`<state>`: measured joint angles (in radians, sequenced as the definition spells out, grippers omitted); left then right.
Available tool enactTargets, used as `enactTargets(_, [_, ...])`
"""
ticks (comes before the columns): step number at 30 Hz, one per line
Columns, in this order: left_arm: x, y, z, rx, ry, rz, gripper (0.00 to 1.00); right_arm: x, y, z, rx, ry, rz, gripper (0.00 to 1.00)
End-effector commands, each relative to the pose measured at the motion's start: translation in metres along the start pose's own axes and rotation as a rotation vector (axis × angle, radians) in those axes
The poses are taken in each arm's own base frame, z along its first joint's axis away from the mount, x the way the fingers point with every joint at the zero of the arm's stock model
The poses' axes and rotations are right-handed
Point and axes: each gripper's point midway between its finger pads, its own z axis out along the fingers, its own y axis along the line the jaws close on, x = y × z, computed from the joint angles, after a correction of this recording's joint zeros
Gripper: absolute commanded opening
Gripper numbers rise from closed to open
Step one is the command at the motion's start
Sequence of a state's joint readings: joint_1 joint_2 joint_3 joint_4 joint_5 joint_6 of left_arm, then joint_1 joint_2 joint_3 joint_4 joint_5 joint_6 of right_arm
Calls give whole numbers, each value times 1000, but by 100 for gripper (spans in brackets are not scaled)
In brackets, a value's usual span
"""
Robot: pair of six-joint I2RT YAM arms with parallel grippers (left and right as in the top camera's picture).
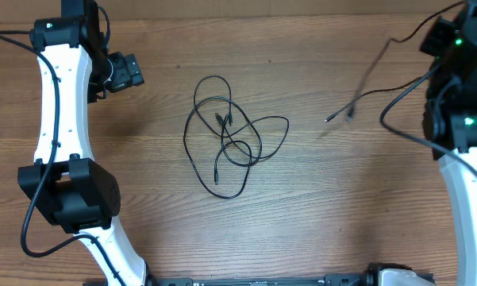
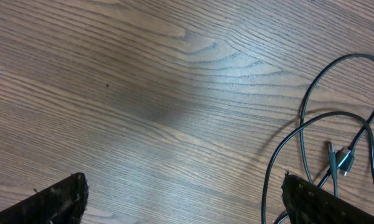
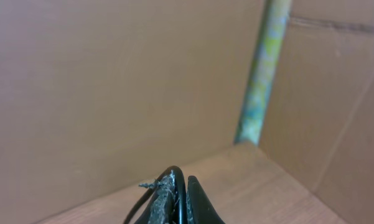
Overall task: Untangle cables
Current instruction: 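Bring the right gripper back down to the center cable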
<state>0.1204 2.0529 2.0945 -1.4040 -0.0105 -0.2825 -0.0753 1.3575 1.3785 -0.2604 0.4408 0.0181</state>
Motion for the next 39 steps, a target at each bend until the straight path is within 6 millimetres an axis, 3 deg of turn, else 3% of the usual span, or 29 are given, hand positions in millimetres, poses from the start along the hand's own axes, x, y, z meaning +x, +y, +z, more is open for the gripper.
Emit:
enactTargets(1, [-4, -1, -15, 19, -40, -12, 100, 9, -31, 24, 52, 35, 70, 4])
enactTargets(11, [-4, -1, -15, 19, -40, -12, 100, 93, -156, 90, 339, 232, 76, 4])
enactTargets(16, [-4, -1, -15, 19, -40, -12, 100, 129, -206, 107, 415, 303, 103, 4])
enactTargets(20, [-4, -1, -15, 19, -40, -12, 100, 157, -232, 115, 394, 365, 148, 4])
enactTargets(24, [-4, -1, -15, 19, -40, -12, 100, 171, -268, 112, 466, 364, 274, 6])
enactTargets(25, [-4, -1, -15, 19, -40, -12, 100, 172, -274, 110, 473, 362, 297, 11])
enactTargets(26, [-4, -1, -15, 19, -40, -12, 99, 172, -283, 109, 469, 354, 327, 31])
enactTargets(27, [-4, -1, -15, 19, -40, -12, 100, 171, -287, 108, 456, 352, 338, 41])
enactTargets(29, [-4, -1, -15, 19, -40, -12, 100, 172, -289, 108, 415, 354, 361, 56])
enactTargets(33, [-4, -1, -15, 19, -40, -12, 100, 172, -284, 110, 318, 362, 400, 94])
enactTargets(34, [-3, -1, -15, 19, -40, -12, 99, 172, -280, 111, 294, 365, 406, 100])
enactTargets(37, [-4, -1, -15, 19, -40, -12, 100, 172, -266, 112, 218, 379, 424, 100])
enactTargets(39, [-4, -1, -15, 19, -40, -12, 99, 169, -244, 112, 110, 395, 440, 100])
